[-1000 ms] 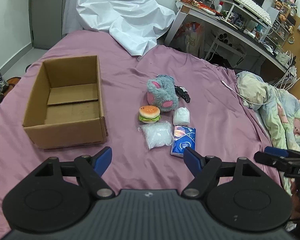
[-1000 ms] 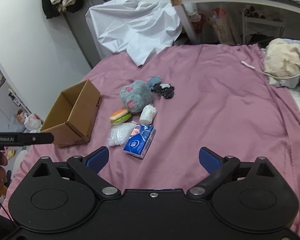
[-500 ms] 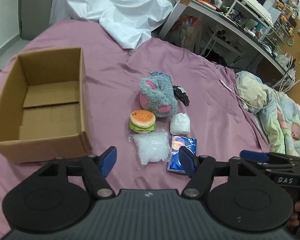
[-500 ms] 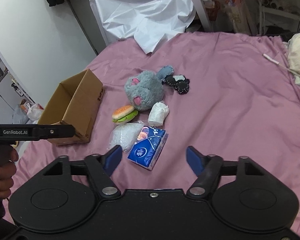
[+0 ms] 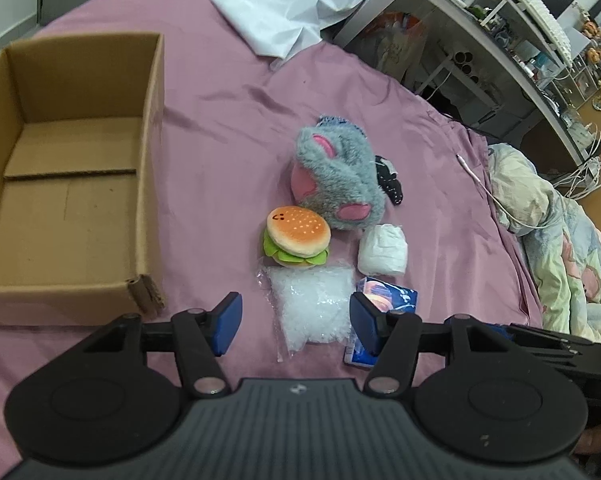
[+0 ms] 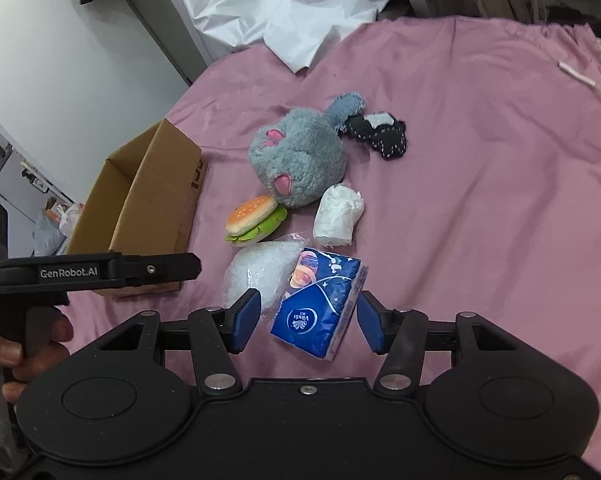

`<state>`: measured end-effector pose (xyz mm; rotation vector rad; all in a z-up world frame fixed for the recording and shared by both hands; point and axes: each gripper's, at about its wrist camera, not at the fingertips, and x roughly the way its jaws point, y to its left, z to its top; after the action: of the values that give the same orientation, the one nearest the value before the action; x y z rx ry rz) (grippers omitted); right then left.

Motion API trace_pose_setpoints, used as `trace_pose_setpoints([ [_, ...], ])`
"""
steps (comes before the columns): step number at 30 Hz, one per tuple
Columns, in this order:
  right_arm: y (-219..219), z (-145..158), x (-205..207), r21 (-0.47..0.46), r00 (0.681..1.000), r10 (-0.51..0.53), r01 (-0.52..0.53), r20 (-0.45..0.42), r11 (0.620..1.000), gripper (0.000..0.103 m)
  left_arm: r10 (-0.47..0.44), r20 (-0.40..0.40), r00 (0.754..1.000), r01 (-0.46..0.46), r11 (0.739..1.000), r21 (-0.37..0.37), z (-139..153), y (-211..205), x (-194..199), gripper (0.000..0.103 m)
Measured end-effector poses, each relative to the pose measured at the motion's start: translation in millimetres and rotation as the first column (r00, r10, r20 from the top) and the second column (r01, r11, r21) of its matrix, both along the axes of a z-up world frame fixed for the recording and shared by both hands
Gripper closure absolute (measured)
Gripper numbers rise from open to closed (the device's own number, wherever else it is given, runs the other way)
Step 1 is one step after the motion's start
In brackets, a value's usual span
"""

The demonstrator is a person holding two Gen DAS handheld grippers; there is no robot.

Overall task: Organize soft objects
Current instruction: 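Close the left tool on the clear bag while the right tool grasps the blue tissue pack, then carry the clear bag with the left tool while the right tool carries the tissue pack to the box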

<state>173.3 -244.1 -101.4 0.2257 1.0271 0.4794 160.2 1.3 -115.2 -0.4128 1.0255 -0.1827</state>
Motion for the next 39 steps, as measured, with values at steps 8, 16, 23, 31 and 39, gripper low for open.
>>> trace_pose_setpoints([
  [8,3.7,-24.4,14.5,0.025,0.994,-0.037,0.040,-0.103,0.999,0.050,-0.005,-0.062,0.998,0.003,0.999,-0.034,-21.9,-0.9,18.3,0.044],
  [16,12.1,-43.1,23.5,0.002,0.986,-0.063,0.064,-0.156,0.998,0.050,-0.023,-0.116,0.993,0.015,0.997,-0.071,-39.7,-2.5,34.0,0.044],
  [23,12.6,-52.0,30.9,0.019,0.979,-0.089,0.094,-0.182,0.995,0.048,-0.029,-0.128,0.991,0.018,0.996,-0.084,-48.4,-9.3,38.8,0.042],
  [31,8.9,-50.8,29.3,0.024,0.979,-0.106,0.112,-0.175,0.993,0.059,0.011,-0.152,0.988,-0.034,0.989,-0.146,-53.5,-10.2,39.5,0.044],
  [39,-2.0,-41.4,21.0,0.035,0.984,-0.124,0.129,-0.131,0.991,0.072,0.017,-0.150,0.988,-0.047,0.979,-0.197,-42.3,-16.8,32.0,0.069],
])
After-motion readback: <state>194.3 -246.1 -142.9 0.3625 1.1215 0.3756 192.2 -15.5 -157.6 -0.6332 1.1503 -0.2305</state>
